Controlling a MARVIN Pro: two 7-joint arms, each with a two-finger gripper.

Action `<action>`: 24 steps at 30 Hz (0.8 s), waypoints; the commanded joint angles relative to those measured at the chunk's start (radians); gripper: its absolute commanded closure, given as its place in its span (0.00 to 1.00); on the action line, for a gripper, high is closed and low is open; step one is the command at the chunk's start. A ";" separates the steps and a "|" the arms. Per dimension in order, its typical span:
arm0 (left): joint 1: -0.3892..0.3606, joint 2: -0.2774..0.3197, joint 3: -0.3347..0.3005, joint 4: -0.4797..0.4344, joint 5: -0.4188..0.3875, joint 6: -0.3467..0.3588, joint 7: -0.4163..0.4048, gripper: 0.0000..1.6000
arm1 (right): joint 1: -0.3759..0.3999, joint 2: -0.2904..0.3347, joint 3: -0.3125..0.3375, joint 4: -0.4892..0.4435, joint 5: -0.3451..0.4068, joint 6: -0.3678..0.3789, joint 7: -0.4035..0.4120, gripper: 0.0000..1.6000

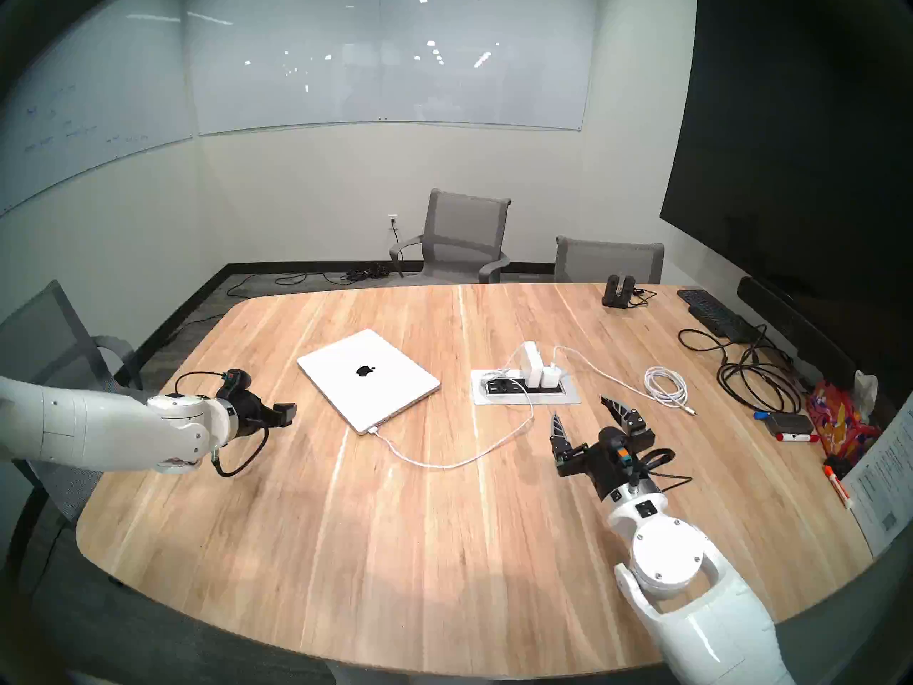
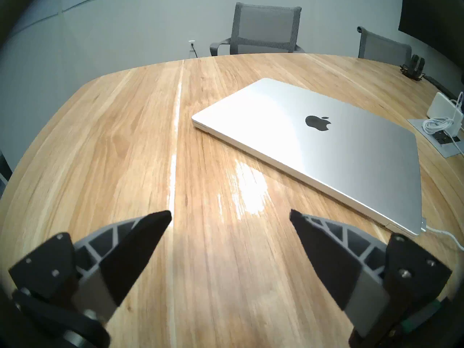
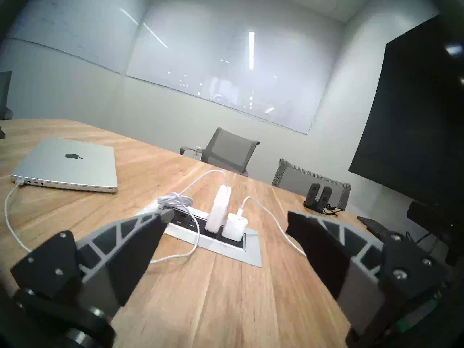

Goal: Plug the charging cable into the port of a MacBook

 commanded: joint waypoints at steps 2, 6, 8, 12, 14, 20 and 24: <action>-0.015 -0.002 -0.012 0.000 0.001 -0.003 0.001 0.00 | 0.011 -0.016 0.010 0.022 -0.002 -0.127 0.013 0.00; -0.015 -0.002 -0.012 0.000 0.001 -0.003 0.001 0.00 | 0.015 -0.018 0.008 0.038 -0.003 -0.168 0.018 0.00; -0.015 -0.002 -0.012 0.000 0.001 -0.003 0.001 0.00 | 0.016 -0.020 0.009 0.041 -0.004 -0.174 0.021 0.00; -0.015 -0.002 -0.012 0.000 0.001 -0.003 0.001 0.00 | 0.016 -0.024 0.012 0.043 -0.006 -0.180 0.025 0.00; -0.015 -0.002 -0.012 0.000 0.001 -0.003 0.001 0.00 | 0.016 -0.026 0.013 0.044 -0.007 -0.181 0.027 0.00; -0.015 -0.002 -0.012 0.000 0.001 -0.003 0.001 0.00 | 0.016 -0.031 0.017 0.045 -0.009 -0.184 0.033 0.00; -0.015 -0.002 -0.012 0.000 0.001 -0.003 0.001 0.00 | 0.016 -0.034 0.019 0.045 -0.010 -0.184 0.036 0.00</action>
